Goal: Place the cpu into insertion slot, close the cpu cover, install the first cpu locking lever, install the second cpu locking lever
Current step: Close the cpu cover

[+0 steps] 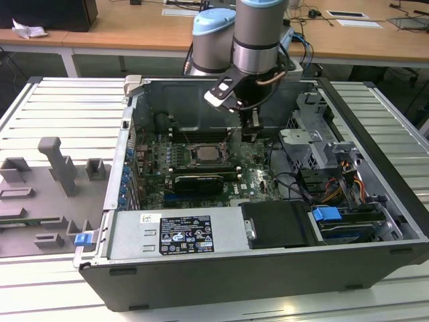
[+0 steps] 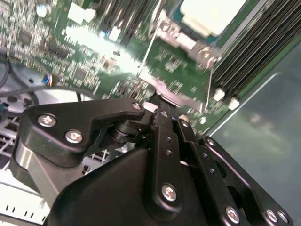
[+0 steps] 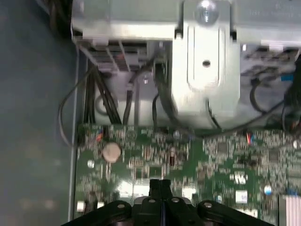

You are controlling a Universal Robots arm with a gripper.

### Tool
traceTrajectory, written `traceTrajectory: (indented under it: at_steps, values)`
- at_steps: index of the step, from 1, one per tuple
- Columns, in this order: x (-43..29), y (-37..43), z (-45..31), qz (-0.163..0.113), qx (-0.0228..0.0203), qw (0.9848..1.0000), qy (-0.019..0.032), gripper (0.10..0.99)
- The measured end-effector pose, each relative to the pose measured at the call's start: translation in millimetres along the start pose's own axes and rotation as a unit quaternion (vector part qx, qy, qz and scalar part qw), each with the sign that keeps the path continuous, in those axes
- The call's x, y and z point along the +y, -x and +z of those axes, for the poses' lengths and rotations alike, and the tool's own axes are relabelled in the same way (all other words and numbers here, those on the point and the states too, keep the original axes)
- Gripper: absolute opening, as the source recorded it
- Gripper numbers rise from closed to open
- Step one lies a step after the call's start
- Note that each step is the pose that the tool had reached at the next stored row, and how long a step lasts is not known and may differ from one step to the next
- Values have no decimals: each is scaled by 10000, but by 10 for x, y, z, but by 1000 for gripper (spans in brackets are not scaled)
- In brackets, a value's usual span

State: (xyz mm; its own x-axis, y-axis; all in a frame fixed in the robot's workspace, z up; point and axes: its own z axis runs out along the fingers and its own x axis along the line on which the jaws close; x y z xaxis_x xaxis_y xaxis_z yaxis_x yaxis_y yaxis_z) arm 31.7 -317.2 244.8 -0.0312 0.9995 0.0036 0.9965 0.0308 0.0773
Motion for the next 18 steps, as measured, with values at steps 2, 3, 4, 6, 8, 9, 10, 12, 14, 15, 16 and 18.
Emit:
traceTrajectory:
  at_steps: [2, 3, 4, 6, 8, 9, 10, 12, 14, 15, 16, 18]
  values:
    - [-145, -4, -7, 0, 0, 10000, 0, 106]
    - [-250, -8, -13, -1, 0, 10000, 0, 106]
    - [-291, -9, -13, 0, 0, 10000, 0, 106]
    - [-353, -11, -8, 0, 1, 10000, 0, 106]
    - [-394, -12, -2, 0, 0, 10000, 0, 106]
    - [-411, -13, -1, 0, 0, 10000, 0, 106]
    - [-427, -13, 3, 0, 1, 10000, 0, 106]
    - [-452, -14, 18, 0, 0, 10000, 0, 106]
    - [-468, -14, 44, 0, 0, 10000, -1, 106]
    - [-473, -14, 53, 0, 1, 10000, -1, 106]
    - [-483, -15, 70, 0, 0, 10000, -1, 106]
    - [-509, -15, 100, -1, 1, 10000, -1, 106]
